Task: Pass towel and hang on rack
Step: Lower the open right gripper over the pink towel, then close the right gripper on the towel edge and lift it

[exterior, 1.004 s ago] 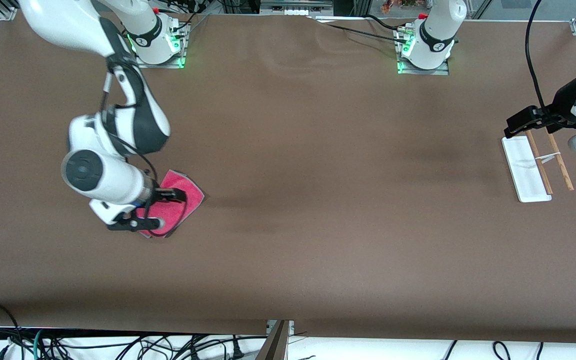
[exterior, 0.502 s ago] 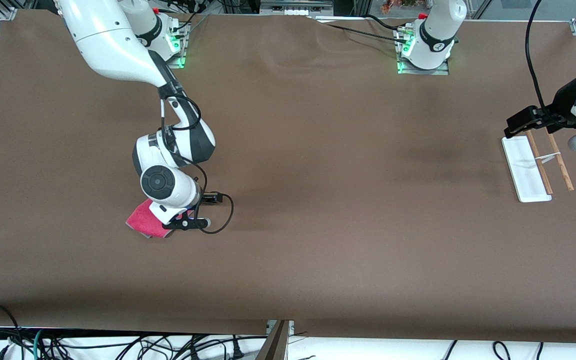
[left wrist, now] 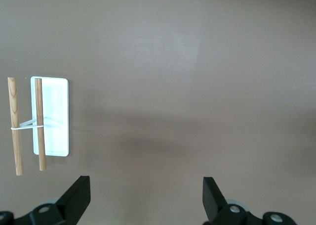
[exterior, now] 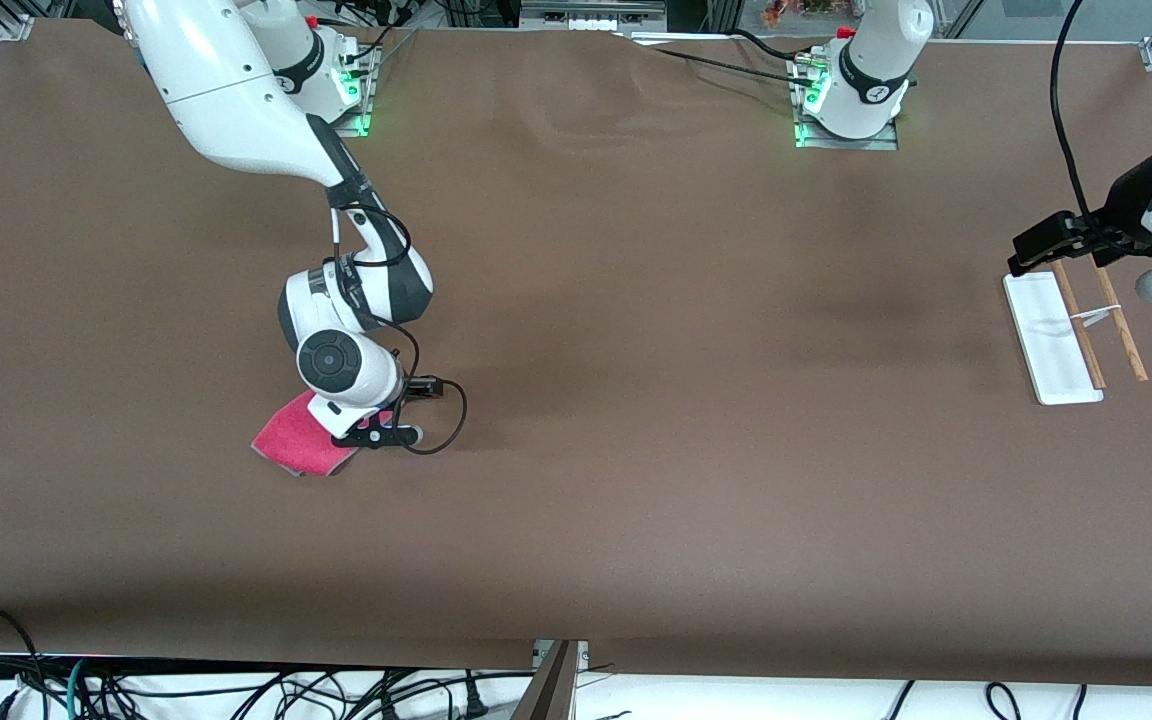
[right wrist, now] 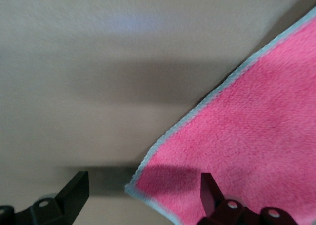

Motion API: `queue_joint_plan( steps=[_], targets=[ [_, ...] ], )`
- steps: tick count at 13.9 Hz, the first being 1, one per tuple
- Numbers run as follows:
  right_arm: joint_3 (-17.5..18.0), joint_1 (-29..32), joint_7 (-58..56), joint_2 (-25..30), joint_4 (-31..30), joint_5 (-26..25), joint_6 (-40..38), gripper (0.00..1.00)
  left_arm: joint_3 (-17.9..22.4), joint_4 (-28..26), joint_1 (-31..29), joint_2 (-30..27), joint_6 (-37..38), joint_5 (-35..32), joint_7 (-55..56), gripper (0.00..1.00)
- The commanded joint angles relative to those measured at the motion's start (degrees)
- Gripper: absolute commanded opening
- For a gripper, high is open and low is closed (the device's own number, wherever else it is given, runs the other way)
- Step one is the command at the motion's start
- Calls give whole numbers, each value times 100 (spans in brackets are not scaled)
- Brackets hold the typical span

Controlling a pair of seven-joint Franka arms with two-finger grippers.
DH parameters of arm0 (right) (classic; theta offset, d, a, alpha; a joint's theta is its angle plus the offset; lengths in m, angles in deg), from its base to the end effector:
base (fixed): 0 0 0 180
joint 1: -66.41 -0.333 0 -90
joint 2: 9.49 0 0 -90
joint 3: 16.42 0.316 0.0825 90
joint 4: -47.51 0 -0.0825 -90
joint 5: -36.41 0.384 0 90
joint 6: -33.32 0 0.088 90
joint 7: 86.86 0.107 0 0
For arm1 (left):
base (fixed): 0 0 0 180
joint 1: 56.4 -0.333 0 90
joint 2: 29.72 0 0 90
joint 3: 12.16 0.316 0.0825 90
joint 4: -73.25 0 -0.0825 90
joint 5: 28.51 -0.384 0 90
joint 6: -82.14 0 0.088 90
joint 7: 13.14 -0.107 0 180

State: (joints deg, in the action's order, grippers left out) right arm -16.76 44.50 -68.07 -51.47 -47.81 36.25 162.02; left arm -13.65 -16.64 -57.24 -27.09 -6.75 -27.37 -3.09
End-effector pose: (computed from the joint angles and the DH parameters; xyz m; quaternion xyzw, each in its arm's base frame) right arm 0.6181 0.2446 0.1675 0.9968 0.0258 -0.0693 0.0287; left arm 0.5652 -0.0082 0.5981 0.9961 0.0820 -0.0325 0.0075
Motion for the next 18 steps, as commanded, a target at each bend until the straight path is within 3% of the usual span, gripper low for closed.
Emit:
queue_joint_plan(
  steps=[1,2,3,5,13,18],
  targets=[
    [-28,-24,-41,164,-338,-72,260,79,-18,191,14,72,100,-193,-56,100],
    [-28,-24,-42,190,-329,-72,234,50,-18,191,14,72,91,-193,-56,100],
    [-28,-24,-42,199,-329,-72,217,29,-18,191,14,72,91,-193,-56,100],
    [-36,-15,-51,234,-320,-63,208,0,-18,191,14,72,91,-193,-56,100],
    [-63,55,-112,779,-58,-37,94,0,-18,191,14,72,100,-185,-56,100],
    [-54,82,-24,823,1356,16,-1004,0,-18,191,14,72,100,-185,-56,100]
  ],
)
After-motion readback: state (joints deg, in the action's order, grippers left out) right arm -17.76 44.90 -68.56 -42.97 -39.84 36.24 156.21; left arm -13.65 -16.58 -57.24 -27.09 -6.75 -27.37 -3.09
